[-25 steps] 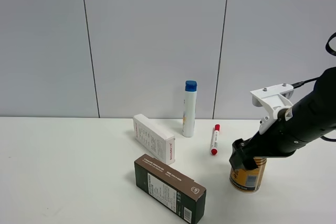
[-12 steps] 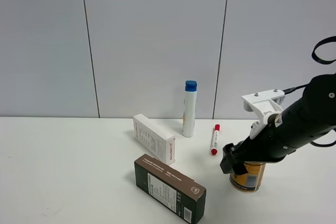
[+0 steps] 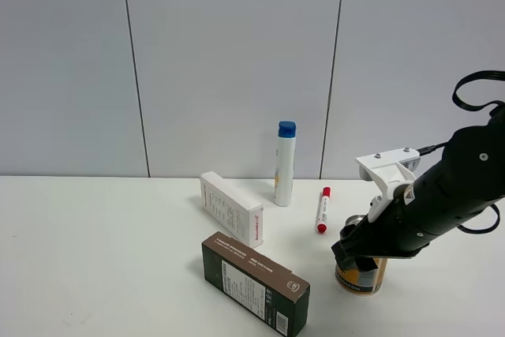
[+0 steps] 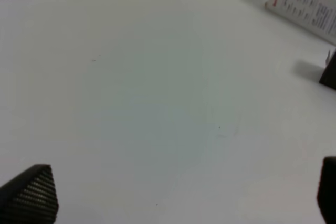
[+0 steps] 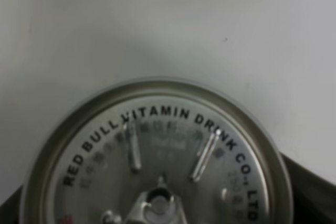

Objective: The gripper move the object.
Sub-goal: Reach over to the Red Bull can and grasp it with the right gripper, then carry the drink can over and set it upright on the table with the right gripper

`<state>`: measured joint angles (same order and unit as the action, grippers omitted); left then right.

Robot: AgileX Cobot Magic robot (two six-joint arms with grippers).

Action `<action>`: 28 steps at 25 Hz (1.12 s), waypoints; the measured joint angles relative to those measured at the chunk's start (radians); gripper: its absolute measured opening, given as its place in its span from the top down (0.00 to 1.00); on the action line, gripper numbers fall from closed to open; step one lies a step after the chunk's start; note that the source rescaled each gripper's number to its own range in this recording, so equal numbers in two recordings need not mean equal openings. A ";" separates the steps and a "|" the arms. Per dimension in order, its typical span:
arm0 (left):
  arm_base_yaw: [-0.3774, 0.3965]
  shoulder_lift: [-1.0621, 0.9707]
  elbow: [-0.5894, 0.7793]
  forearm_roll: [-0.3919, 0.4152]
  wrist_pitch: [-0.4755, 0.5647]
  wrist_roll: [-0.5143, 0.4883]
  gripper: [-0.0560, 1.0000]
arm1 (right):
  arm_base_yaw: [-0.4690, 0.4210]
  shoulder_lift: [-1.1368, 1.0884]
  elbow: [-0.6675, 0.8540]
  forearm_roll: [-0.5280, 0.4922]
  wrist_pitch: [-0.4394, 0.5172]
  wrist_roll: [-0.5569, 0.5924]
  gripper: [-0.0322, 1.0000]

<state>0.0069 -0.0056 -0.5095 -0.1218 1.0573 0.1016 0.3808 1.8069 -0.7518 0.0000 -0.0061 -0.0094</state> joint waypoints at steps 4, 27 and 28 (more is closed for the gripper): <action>0.000 0.000 0.000 0.000 0.000 0.000 0.00 | 0.000 -0.001 0.000 0.000 0.006 0.001 0.96; 0.000 0.000 0.000 0.000 0.000 0.000 0.00 | 0.291 -0.277 -0.614 0.000 0.553 -0.047 0.96; 0.000 0.000 0.000 0.000 0.000 0.000 0.00 | 0.312 -0.236 -0.661 0.000 0.562 -0.051 0.96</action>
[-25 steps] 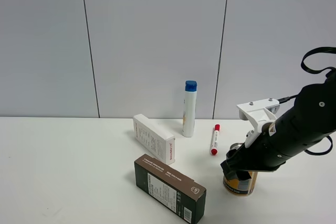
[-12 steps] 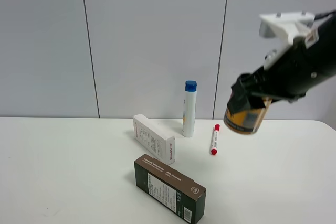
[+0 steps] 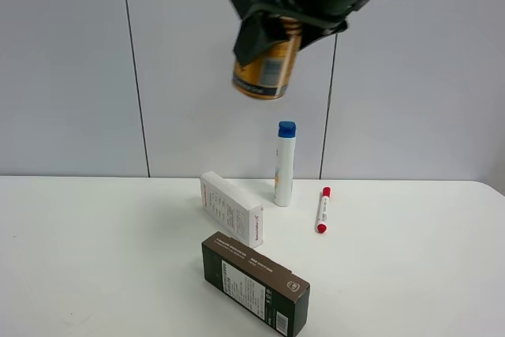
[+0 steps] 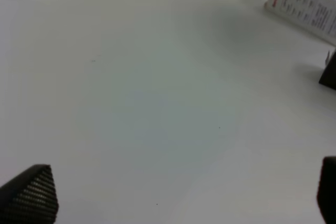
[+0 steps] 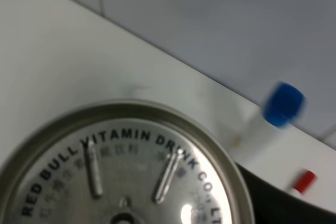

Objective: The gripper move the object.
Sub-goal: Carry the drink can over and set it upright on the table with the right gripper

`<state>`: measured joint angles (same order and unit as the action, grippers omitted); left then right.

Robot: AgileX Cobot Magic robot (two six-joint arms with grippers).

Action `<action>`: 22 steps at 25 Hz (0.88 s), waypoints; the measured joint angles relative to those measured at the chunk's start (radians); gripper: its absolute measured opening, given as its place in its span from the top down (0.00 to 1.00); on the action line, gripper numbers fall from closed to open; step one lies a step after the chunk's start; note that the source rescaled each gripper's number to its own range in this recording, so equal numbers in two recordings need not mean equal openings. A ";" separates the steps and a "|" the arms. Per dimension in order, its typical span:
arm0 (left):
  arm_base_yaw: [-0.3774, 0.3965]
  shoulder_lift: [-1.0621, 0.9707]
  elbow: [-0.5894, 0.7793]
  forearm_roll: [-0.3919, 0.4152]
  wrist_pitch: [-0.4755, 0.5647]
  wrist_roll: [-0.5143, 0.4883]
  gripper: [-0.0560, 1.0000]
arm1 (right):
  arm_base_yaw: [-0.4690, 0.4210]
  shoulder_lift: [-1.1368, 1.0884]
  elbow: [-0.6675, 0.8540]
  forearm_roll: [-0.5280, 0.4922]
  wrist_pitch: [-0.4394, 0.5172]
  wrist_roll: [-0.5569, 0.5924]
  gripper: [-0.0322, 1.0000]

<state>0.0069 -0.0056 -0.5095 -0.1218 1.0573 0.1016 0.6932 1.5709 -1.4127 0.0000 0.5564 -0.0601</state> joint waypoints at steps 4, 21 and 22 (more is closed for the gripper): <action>0.000 0.000 0.000 0.000 0.000 0.000 0.00 | 0.049 0.222 -0.183 0.013 0.017 -0.032 0.96; 0.000 0.000 0.000 0.000 0.000 0.000 0.00 | 0.110 0.830 -0.632 0.090 0.044 -0.135 0.96; 0.000 0.000 0.000 0.000 0.000 0.000 0.00 | 0.109 0.838 -0.633 0.090 0.045 -0.135 0.96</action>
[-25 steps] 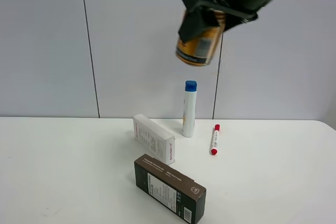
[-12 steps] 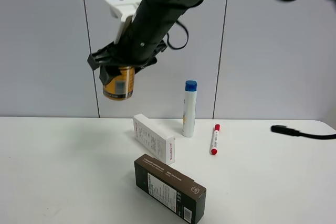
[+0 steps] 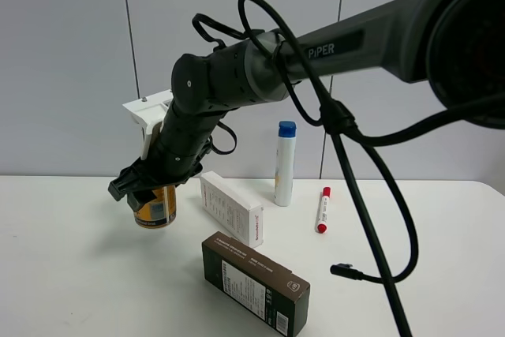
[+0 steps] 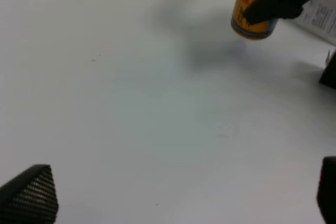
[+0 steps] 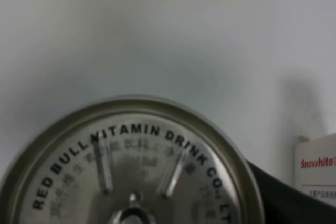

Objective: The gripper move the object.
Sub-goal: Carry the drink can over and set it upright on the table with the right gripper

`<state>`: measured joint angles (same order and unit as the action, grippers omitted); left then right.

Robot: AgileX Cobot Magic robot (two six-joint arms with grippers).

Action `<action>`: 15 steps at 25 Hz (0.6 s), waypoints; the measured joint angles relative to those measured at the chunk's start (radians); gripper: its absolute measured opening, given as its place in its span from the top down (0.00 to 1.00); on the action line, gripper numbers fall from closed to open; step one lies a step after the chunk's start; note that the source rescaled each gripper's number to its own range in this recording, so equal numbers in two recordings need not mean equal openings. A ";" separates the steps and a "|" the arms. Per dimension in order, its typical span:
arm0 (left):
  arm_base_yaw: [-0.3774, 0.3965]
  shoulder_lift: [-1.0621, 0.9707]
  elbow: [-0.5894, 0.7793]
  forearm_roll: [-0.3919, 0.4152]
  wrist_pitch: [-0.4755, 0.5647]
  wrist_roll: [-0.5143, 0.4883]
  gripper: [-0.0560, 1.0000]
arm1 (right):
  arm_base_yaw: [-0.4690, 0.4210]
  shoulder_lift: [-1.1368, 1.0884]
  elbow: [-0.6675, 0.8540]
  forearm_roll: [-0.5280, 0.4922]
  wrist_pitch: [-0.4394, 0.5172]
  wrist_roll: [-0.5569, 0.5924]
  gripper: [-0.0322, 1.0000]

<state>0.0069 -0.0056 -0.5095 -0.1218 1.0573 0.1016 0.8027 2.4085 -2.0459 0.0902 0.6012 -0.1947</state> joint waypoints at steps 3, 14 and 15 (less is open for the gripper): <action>0.000 0.000 0.000 0.000 0.000 0.000 0.00 | -0.003 0.020 -0.001 -0.001 0.001 0.000 0.96; 0.000 0.000 0.000 0.000 0.000 0.000 0.00 | -0.018 0.082 -0.002 0.000 -0.001 0.001 0.96; 0.000 0.000 0.000 0.000 0.000 0.000 0.00 | -0.018 0.084 -0.002 0.000 -0.002 0.001 0.96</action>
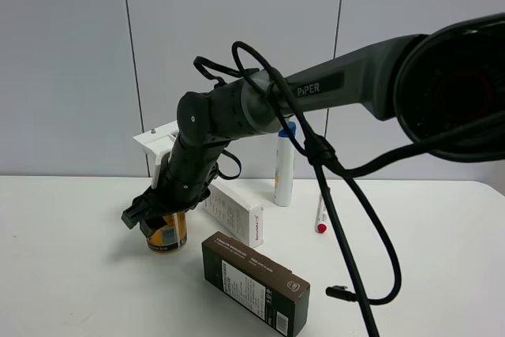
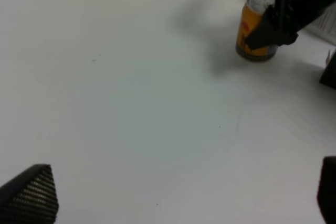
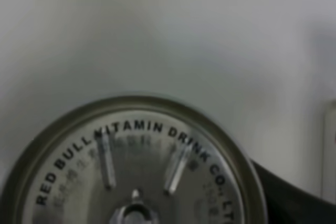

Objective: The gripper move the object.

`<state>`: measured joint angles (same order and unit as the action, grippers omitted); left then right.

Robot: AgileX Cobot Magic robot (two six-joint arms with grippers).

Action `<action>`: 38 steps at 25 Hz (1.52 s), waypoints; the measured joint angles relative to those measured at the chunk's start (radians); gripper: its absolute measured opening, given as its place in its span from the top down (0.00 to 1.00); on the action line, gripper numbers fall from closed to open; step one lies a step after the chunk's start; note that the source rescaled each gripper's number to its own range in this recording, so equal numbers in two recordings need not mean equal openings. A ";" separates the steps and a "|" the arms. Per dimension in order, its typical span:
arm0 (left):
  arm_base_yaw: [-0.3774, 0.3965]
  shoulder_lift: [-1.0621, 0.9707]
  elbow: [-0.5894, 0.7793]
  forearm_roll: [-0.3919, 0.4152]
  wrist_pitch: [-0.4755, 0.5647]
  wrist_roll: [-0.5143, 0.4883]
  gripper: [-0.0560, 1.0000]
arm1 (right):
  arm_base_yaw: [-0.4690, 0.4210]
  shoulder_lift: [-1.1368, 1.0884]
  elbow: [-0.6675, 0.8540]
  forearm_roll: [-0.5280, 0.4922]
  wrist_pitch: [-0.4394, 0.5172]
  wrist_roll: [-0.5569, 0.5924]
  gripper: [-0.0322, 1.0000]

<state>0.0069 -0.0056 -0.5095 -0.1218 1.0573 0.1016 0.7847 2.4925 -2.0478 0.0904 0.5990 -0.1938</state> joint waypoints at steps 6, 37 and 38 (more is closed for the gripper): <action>0.000 0.000 0.000 0.000 0.000 0.000 0.00 | 0.000 0.007 -0.008 0.002 -0.001 0.000 0.96; 0.000 0.000 0.000 0.000 0.000 0.000 0.00 | 0.000 -0.319 -0.011 -0.070 0.004 0.092 0.04; 0.000 0.000 0.000 0.000 0.000 0.000 0.00 | 0.000 -0.354 -0.011 -0.079 0.001 0.107 0.04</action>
<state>0.0069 -0.0056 -0.5095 -0.1218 1.0573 0.1016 0.7847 2.1388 -2.0590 0.0114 0.6004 -0.0869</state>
